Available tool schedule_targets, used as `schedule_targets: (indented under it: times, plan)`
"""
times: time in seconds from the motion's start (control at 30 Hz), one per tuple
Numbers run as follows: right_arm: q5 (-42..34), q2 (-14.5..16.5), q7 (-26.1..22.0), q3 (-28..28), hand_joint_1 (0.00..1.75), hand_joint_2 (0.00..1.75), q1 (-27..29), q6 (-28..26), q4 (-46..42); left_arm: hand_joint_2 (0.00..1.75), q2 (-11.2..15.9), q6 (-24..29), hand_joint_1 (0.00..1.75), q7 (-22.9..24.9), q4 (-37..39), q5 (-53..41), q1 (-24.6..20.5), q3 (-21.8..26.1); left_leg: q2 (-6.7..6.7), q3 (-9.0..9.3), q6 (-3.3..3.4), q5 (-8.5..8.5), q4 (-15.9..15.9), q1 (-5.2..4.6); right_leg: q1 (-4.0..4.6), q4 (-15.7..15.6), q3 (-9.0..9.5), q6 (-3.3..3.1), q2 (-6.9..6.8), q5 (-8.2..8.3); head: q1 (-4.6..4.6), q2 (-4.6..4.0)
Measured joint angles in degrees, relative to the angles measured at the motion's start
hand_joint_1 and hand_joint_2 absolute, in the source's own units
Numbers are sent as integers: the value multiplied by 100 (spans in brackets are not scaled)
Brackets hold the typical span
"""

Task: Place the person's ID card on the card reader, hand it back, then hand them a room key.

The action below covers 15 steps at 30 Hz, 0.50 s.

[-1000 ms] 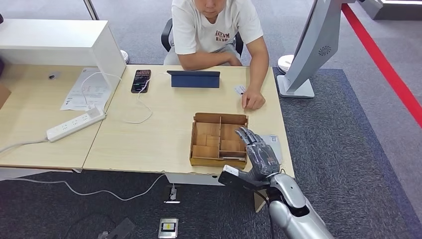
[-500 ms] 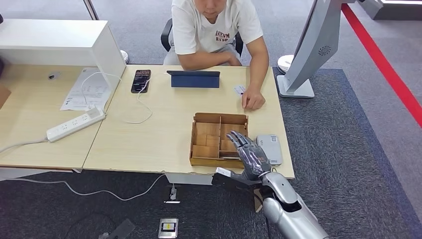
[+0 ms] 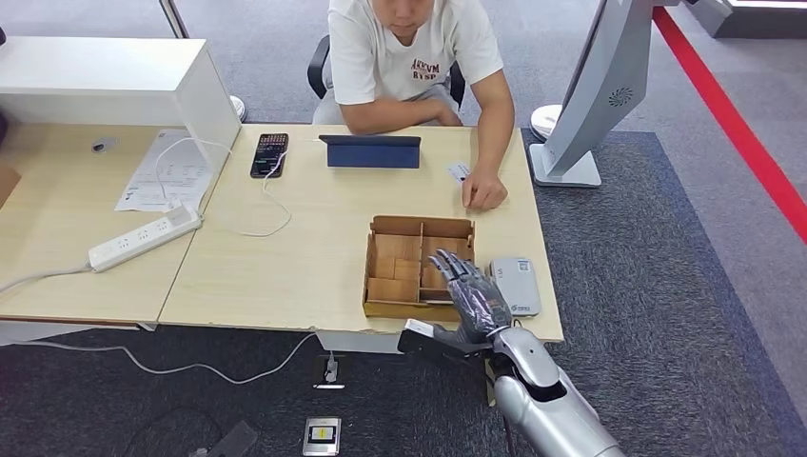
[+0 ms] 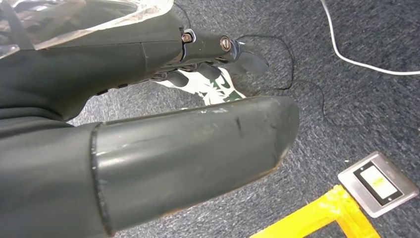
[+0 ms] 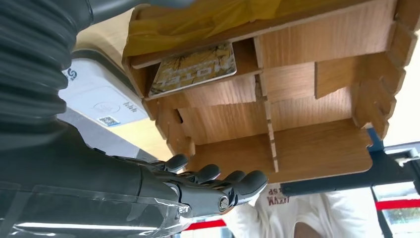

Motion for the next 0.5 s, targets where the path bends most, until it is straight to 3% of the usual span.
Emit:
schedule_targets:
  times: [0.5]
  plan:
    - [100,65,104,57,0,175,-106,-331,674,0,-9,49,0,-9,1,8,61,114,0,0,0,0,0,0,0,0,0,0,0,0,0,0]
